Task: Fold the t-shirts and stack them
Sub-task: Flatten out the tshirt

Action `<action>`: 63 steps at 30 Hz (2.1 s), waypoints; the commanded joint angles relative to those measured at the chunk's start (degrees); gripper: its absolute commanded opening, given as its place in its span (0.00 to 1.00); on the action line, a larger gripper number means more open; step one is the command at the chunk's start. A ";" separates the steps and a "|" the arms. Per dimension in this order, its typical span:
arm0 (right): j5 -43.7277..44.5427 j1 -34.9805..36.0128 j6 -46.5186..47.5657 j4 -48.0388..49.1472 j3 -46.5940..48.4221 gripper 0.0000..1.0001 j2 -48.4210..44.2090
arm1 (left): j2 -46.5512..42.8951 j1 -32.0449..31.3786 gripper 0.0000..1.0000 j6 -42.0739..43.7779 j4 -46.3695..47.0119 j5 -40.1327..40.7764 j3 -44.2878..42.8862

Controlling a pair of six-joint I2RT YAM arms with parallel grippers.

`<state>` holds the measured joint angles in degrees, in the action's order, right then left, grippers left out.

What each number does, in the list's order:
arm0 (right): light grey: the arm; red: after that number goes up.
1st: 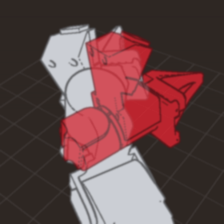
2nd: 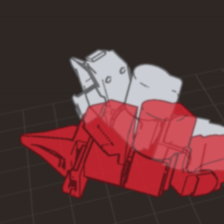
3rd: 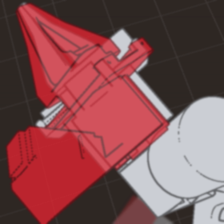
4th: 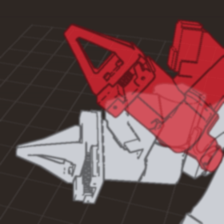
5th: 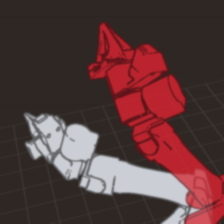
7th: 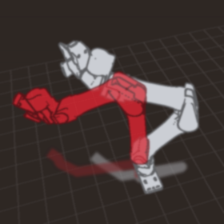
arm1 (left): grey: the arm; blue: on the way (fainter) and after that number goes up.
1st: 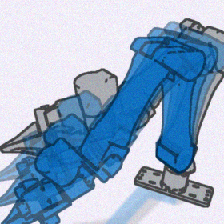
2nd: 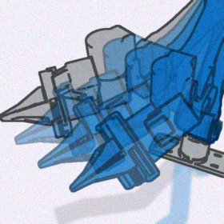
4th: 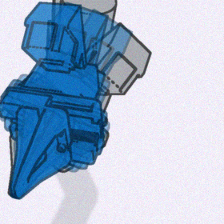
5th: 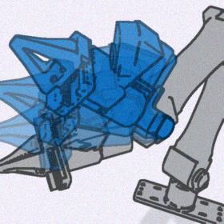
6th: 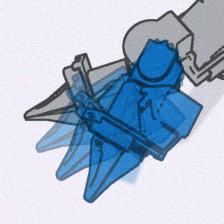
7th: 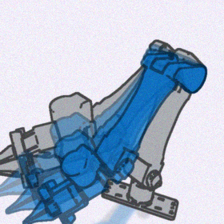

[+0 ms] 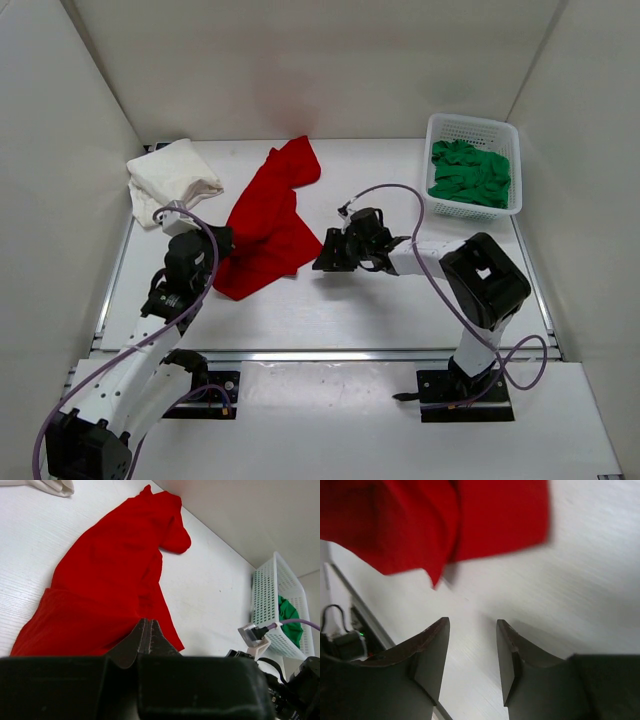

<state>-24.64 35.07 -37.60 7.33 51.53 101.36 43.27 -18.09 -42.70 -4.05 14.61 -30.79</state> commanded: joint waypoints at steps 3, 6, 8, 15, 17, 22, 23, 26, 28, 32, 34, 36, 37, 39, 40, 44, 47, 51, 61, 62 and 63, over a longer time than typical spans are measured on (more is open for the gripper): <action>0.82 3.59 -7.03 16.92 0.77 0.40 2.52 | -0.38 -0.11 0.00 -0.10 2.29 -0.02 1.16; 2.31 5.36 -7.83 17.36 2.87 0.40 5.33 | -0.20 -0.55 0.00 -0.11 2.47 -0.55 1.25; 1.88 5.45 -8.88 17.71 3.75 0.38 7.09 | 0.15 -0.55 0.00 -0.10 2.47 -0.11 1.17; 1.53 5.62 -11.17 18.86 5.16 0.37 10.87 | 0.24 -0.89 0.00 0.25 2.38 0.15 0.90; 0.74 5.71 -11.53 19.47 5.07 0.36 11.84 | 0.42 -0.63 0.00 0.25 2.65 -0.11 0.90; -1.10 5.37 -13.37 21.14 6.13 0.34 13.59 | 0.77 -0.20 0.00 -0.10 3.09 -0.20 1.34; -1.72 5.19 -14.50 21.67 6.22 0.34 14.03 | 0.51 -0.28 0.00 -0.02 3.09 -0.55 1.43; -2.34 5.18 -14.69 21.85 6.74 0.32 14.74 | 0.86 -0.55 0.00 -0.28 3.17 -0.46 1.87; -3.38 5.62 -15.30 22.02 7.18 0.30 15.09 | 0.77 -0.20 0.00 -0.19 3.18 -0.63 2.13; -4.71 4.92 -15.05 21.76 7.80 0.15 14.57 | 0.24 -0.28 0.00 -0.37 3.35 -0.46 2.31; -4.97 4.49 -14.35 20.88 6.92 0.00 12.83 | 0.42 -0.20 0.00 -0.02 3.17 -0.02 2.57; -5.32 3.26 -13.03 19.65 5.61 0.00 9.22 | 0.77 -0.28 0.00 0.24 3.26 0.15 2.31; -5.07 2.47 -12.85 18.69 4.04 0.00 6.07 | 0.59 -0.20 0.00 0.25 3.26 0.15 1.96; -5.85 -0.51 -9.61 16.16 2.00 0.00 -0.70 | 2.16 0.15 0.00 2.26 3.27 0.94 -0.92; -4.90 -1.40 -8.29 12.04 1.30 0.00 -5.34 | 2.78 0.68 0.00 2.09 3.35 0.86 -1.99; -5.41 -8.07 -2.22 2.71 -3.61 0.00 -21.34 | 6.65 3.84 0.00 5.94 3.35 1.82 -14.88; -6.21 -12.91 0.15 -2.13 -8.26 0.00 -32.06 | 10.34 2.89 0.00 9.37 2.39 3.05 -25.34; -3.75 -18.09 2.88 -10.20 -18.10 0.00 -45.86 | 6.59 -9.47 0.00 10.27 1.51 10.41 -19.79; -8.68 -36.74 8.42 -23.06 -30.79 0.00 -61.28 | -7.58 -21.73 0.08 -4.15 -2.71 10.87 10.22; -6.58 -35.61 8.77 -24.02 -30.35 0.00 -61.28 | -8.02 -20.34 0.14 -2.93 -2.02 10.09 10.31; -5.95 -35.34 8.78 -23.86 -30.61 0.01 -61.02 | -7.93 -18.15 0.19 -1.96 -1.14 7.04 10.48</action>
<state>-31.03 -0.86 -31.70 -15.07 19.07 41.52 37.47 -38.70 -43.94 -7.44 22.72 -18.61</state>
